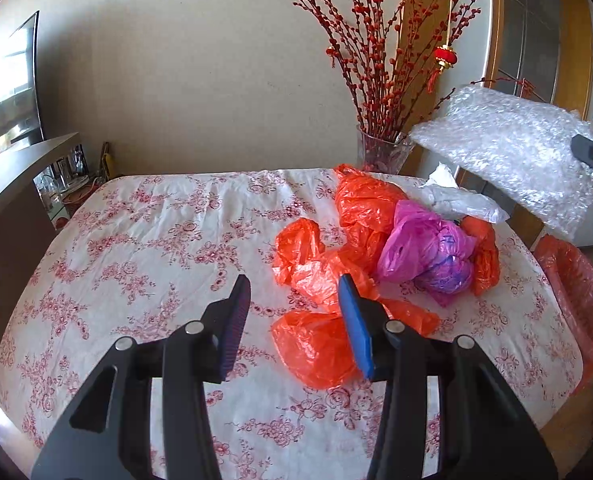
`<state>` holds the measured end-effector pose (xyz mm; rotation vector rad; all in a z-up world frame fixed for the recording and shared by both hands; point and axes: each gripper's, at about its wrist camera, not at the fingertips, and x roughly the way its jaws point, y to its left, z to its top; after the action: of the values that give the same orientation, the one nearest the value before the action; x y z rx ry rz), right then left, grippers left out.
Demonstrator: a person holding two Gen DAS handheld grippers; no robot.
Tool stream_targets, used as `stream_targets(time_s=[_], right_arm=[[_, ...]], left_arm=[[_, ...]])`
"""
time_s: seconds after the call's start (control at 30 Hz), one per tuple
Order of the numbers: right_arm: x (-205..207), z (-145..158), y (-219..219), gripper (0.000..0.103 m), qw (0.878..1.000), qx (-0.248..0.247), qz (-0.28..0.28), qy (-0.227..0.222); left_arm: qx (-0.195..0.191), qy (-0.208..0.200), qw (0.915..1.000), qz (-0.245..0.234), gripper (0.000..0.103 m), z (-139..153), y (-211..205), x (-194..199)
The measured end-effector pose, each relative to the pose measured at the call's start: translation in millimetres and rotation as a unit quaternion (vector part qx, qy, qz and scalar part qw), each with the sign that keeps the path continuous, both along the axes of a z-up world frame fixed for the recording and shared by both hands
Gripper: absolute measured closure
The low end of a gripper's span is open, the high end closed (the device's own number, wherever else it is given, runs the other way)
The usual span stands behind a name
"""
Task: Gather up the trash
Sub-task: 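Grasp the bubble wrap with the right gripper while the left gripper grasps an orange bag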
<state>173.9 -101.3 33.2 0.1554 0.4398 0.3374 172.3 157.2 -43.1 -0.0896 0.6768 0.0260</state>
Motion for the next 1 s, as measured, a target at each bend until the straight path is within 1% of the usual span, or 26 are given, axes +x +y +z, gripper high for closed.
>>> stream_targets(time_s=[0.13,0.2,0.3,0.37,0.4,0.47,0.53,0.57,0.63,0.73,0.9,1.0], right_arm=[[-17,2,-31,0.100,0.999,-0.010,-0.041,-0.014],[-25,1,-47,0.100,0.998,-0.016,-0.061,-0.016],[-34,-5,-68,0.100,0.996,-0.023,-0.083,-0.009],[-38,-9,-79,0.100,0.995,-0.023,-0.094,-0.003],[-40,-10,-84,0.100,0.995,-0.024,-0.100,-0.002],[-44,-13,-95,0.100,0.993,-0.024,-0.111,0.000],[-49,-15,-103,0.100,0.993,-0.021,-0.119,0.002],[-51,-16,-106,0.100,0.992,-0.020,-0.122,0.002],[-56,-17,-113,0.100,0.992,-0.017,-0.129,0.003],[-61,-16,-121,0.100,0.991,-0.013,-0.135,0.002],[-70,-14,-134,0.100,0.990,-0.009,-0.143,-0.002],[-73,-16,-142,0.100,0.989,0.000,-0.146,0.000]], left_arm=[[-0.005,0.012,0.9998,-0.014,0.057,-5,-20,13],[0.001,0.020,0.9997,-0.017,0.057,-9,-31,20],[0.011,0.046,0.9988,-0.010,0.057,-22,-43,34],[0.006,0.068,0.9976,-0.005,0.057,-31,-45,40],[0.007,0.078,0.9970,-0.001,0.058,-36,-47,41],[0.010,0.086,0.9963,-0.001,0.066,-43,-49,41],[0.013,0.085,0.9963,0.000,0.076,-46,-50,40],[0.013,0.083,0.9965,-0.001,0.079,-46,-50,39],[0.010,0.078,0.9969,-0.002,0.088,-46,-49,36],[0.011,0.067,0.9976,-0.009,0.095,-42,-48,29],[0.024,0.051,0.9983,-0.017,0.096,-28,-46,17],[0.025,0.042,0.9986,-0.019,0.096,-20,-44,10]])
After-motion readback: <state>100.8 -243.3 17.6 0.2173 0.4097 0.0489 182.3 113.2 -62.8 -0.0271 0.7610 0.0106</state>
